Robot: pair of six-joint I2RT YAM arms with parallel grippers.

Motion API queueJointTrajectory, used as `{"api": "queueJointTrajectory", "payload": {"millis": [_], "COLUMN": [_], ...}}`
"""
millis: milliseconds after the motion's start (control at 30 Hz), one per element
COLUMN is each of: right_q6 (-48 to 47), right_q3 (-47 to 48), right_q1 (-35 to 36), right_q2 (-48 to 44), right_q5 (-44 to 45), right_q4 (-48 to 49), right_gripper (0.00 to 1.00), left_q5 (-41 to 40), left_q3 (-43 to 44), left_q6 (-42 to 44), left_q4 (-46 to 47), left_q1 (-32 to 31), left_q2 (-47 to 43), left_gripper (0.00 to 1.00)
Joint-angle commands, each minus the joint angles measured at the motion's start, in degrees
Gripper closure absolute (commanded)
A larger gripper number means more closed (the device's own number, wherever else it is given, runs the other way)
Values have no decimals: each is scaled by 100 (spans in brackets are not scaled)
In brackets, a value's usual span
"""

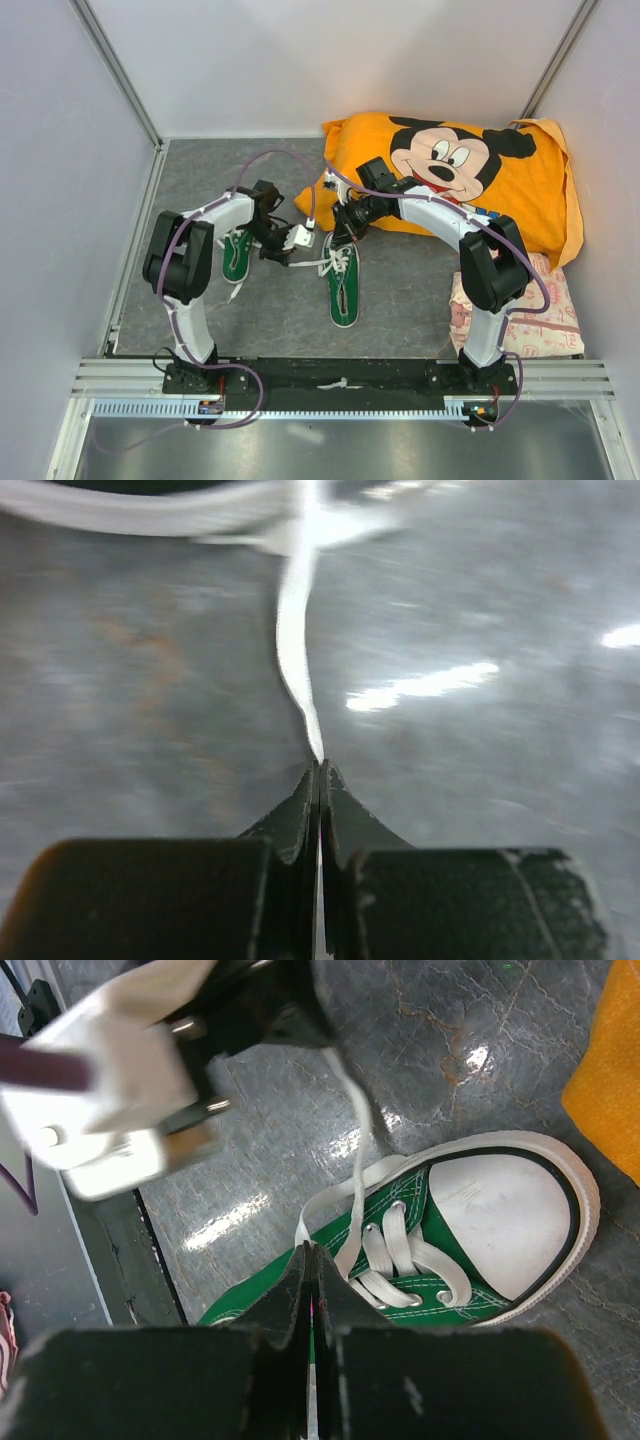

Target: Tie the shoes

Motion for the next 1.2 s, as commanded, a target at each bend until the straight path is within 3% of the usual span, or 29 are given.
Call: {"api": "queueJointTrajectory", "payload": {"millis": [0,133,333,433,533,667,767,1067,1167], "right_q6": [-13,-22,-84,-93,-22,-22,-40,-145,-128], "right_q3": [67,67,49,49,49,31,14,-118,-127], "right_q1": [-29,-29,-20,-20,-20,-12,-12,-12,-12], "right_q2": [-47,-91,-144,-135,-118,-126,-162,-241,-232], "right_q5": [51,77,104,51,-28,-55,-63,-178,-248], "right_q4": [177,203,221,273,370,432,441,432,432], "right_gripper": [100,100,100,100,100,100,100,100,100], "left_q5": [186,774,1538,1855,2006,1980,1831,680,521], "left_q3": [-521,-802,-619,-390,-188,128,76,-653,-776], "left_q6": [587,333,-642,-1318,-2346,-3820,-4464,-5178,-5091], "left_q4": [-956,-1221,-1204,-766,244,1527,2468,4271,4237], "left_q1": [-27,-228,-1405,-1889,-2179,-2522,-2724,-2988,-2989], "left_q2": [-1070,-1826,-2258,-2249,-2100,-1714,-1546,-1256,-1212], "left_gripper": [98,99,98,98,98,99,98,98,81]}}
